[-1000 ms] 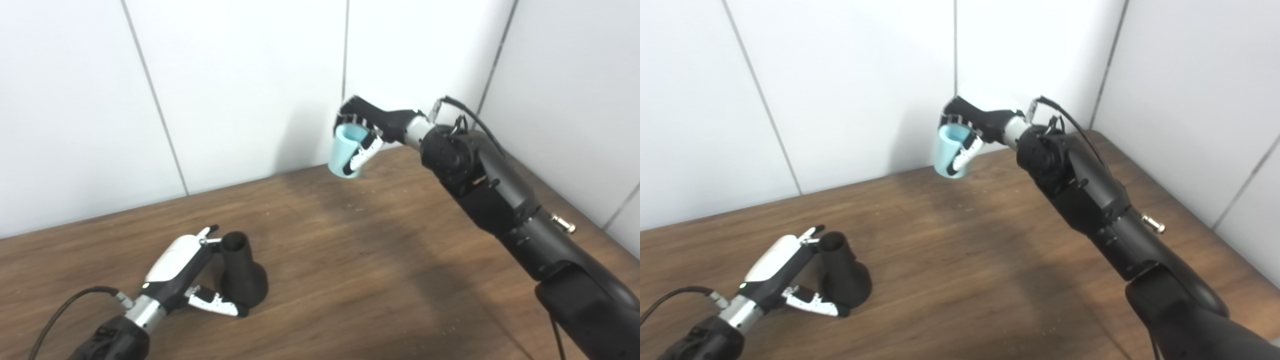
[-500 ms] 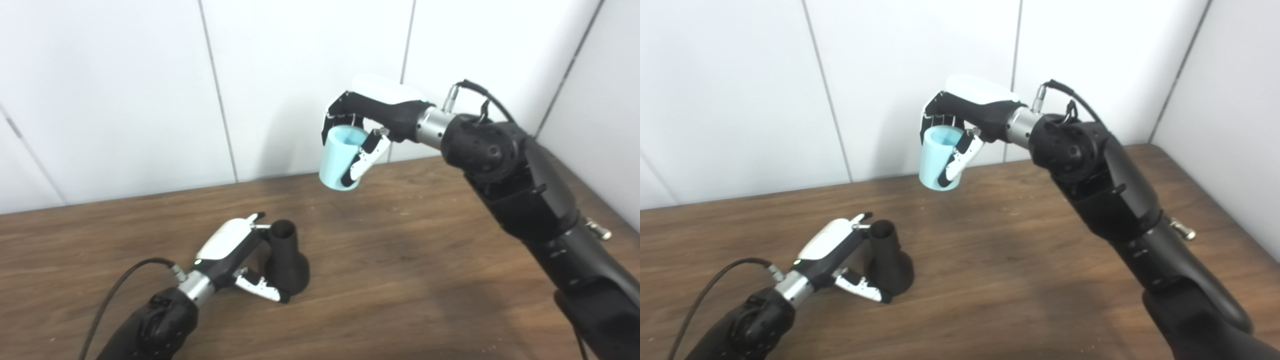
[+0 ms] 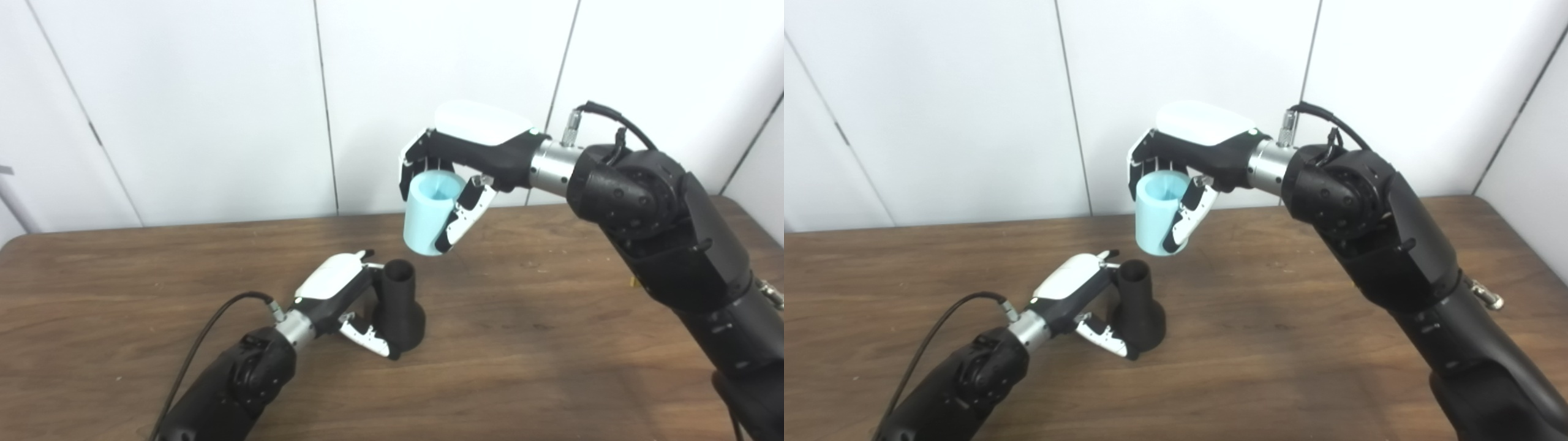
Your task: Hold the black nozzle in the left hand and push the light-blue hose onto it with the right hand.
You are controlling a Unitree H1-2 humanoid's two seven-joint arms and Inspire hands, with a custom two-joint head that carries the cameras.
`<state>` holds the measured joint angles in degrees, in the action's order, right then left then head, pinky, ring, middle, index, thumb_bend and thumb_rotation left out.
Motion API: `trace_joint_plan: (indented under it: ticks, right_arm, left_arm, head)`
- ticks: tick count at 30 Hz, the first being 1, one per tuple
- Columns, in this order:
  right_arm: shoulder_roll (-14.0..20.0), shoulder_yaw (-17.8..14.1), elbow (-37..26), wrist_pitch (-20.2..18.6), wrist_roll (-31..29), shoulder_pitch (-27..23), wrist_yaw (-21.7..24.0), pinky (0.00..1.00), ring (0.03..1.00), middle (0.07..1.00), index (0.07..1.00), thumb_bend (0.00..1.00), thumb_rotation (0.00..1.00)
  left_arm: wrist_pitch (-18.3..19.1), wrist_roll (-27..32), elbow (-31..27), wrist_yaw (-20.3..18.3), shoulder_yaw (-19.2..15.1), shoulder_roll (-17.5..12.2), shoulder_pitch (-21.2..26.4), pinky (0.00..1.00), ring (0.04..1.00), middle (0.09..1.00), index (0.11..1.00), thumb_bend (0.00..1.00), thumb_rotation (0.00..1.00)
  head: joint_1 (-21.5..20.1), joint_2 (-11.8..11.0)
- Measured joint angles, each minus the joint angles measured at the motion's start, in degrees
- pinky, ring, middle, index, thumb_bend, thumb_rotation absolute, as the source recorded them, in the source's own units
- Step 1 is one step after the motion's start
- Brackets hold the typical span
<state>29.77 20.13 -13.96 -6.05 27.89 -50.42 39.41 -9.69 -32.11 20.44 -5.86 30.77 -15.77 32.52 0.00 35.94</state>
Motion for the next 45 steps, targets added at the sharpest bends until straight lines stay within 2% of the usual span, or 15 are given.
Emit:
trace_joint_plan:
  ticks: [6,9,12,20,28,36,45]
  right_arm:
    - [-1.88,1.06,1.42,5.82,1.16,-0.74,-0.02,0.43,0.481,0.458,0.474,0.52,0.0]
    - [-3.28,1.25,2.43,7.52,2.04,-1.43,-0.02,0.37,0.426,0.459,0.503,0.52,0.0]
    - [-4.05,1.28,2.89,9.03,2.67,-1.87,-0.06,0.35,0.427,0.46,0.5,0.52,0.0]
    - [-5.27,1.12,4.5,9.39,3.61,-1.02,-0.3,0.42,0.466,0.465,0.48,0.52,0.0]
    - [-7.17,1.11,4.68,7.37,5.25,0.35,-0.29,0.42,0.47,0.476,0.474,0.52,0.0]
    - [-7.17,1.02,5.33,6.94,5.67,1.28,-0.29,0.39,0.437,0.472,0.492,0.52,0.0]
    - [-6.61,1.05,5.86,7.68,6.58,1.71,-0.26,0.41,0.454,0.466,0.487,0.52,0.0]
  left_arm:
    - [2.19,-0.8,-0.96,-1.35,0.5,0.2,0.68,1.0,0.622,0.492,0.478,0.53,0.0]
    - [2.9,-1.11,-0.99,-1.42,0.62,0.45,0.89,1.0,0.628,0.497,0.476,0.53,0.0]
    - [3.49,-1.25,-1.07,-1.42,0.61,0.75,0.92,1.0,0.63,0.5,0.474,0.52,0.0]
    - [3.98,-1.29,-1.22,-1.42,0.65,0.92,0.94,1.0,0.631,0.498,0.476,0.53,0.0]
    - [4.14,-1.6,-1.51,-1.42,0.73,0.97,0.89,1.0,0.633,0.497,0.476,0.53,0.0]
    - [4.71,-1.72,-2.33,-1.49,0.73,0.93,0.59,1.0,0.633,0.497,0.476,0.53,0.0]
    - [5.71,-1.95,-3.04,-1.7,0.75,0.93,0.34,1.0,0.631,0.486,0.482,0.53,0.0]
  head:
    - [0.53,0.53]
    - [0.53,0.71]
    - [1.05,0.88]
    - [1.23,1.14]
    - [1.32,1.58]
    - [1.23,2.2]
    - [0.97,2.55]
